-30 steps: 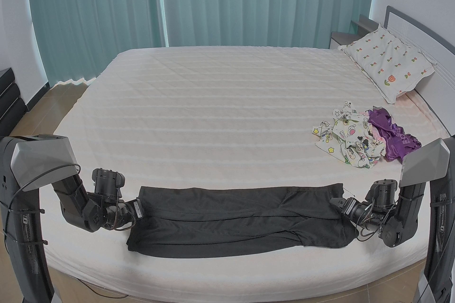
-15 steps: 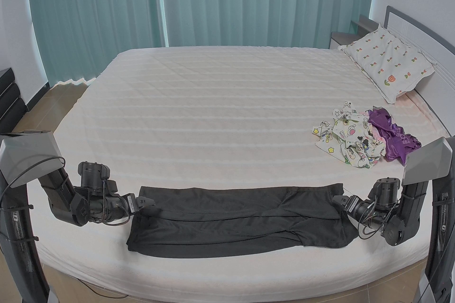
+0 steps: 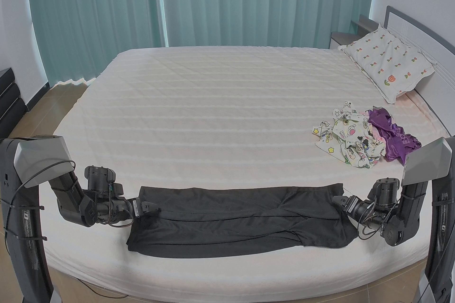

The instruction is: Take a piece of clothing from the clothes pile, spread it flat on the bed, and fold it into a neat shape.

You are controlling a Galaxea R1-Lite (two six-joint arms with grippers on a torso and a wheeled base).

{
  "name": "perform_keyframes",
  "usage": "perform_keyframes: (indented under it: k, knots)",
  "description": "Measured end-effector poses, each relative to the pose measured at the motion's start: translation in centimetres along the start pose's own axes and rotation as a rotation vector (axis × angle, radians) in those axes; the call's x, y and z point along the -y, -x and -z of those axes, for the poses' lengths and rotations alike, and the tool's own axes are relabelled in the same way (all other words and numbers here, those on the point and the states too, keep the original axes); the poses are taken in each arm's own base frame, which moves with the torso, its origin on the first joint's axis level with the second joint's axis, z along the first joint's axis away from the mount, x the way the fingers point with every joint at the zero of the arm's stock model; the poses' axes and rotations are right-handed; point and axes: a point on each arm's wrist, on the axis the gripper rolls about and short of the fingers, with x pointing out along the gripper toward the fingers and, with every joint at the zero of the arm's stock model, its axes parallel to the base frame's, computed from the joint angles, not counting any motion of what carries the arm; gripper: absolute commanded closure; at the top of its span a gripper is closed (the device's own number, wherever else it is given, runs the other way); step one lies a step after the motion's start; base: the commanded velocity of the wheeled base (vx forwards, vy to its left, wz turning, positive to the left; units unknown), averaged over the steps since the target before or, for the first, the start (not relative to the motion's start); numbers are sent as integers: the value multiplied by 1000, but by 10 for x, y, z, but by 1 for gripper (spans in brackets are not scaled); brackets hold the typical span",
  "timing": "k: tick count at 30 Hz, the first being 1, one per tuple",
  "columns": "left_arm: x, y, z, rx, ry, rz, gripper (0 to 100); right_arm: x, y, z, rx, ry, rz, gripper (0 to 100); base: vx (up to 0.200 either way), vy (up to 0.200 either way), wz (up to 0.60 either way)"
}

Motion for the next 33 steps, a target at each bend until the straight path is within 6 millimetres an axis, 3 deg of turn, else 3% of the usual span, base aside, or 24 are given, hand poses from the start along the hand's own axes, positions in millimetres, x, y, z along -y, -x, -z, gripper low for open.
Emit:
perform_keyframes:
  k: [12, 33]
  knots:
    - [-3, -14, 8, -5, -41, -25, 0, 0, 0, 1, -2, 1, 0, 0, 0, 0, 0]
    - [2, -12, 12, -39, -26, 108, 0, 0, 0, 1, -2, 1, 0, 0, 0, 0, 0]
